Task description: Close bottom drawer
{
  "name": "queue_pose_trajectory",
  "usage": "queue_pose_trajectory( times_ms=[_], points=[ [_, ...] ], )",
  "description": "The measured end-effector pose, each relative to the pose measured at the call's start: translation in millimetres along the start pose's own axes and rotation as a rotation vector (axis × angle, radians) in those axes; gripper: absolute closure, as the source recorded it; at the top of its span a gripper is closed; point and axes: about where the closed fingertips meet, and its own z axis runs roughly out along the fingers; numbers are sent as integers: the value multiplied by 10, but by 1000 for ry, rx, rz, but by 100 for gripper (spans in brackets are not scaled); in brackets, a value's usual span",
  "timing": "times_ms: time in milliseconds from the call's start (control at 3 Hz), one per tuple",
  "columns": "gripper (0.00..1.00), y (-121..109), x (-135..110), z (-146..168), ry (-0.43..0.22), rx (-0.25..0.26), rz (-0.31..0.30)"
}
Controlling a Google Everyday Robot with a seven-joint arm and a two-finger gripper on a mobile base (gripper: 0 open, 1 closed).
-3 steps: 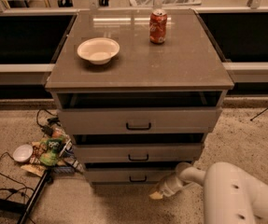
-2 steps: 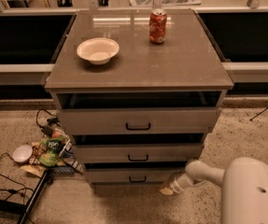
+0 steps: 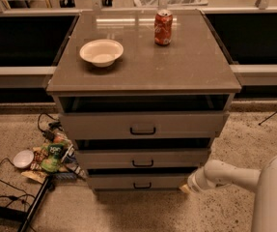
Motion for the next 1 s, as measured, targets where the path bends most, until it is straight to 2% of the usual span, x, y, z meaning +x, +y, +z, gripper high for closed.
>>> queue_pose_trajectory(
  times_ms=[333,667,1000],
  points=[
    [100,0,0,0,0,0,0],
    [100,113,257,-49,53,-16,6],
    [100,196,600,-292,163,-3,-16]
  ],
)
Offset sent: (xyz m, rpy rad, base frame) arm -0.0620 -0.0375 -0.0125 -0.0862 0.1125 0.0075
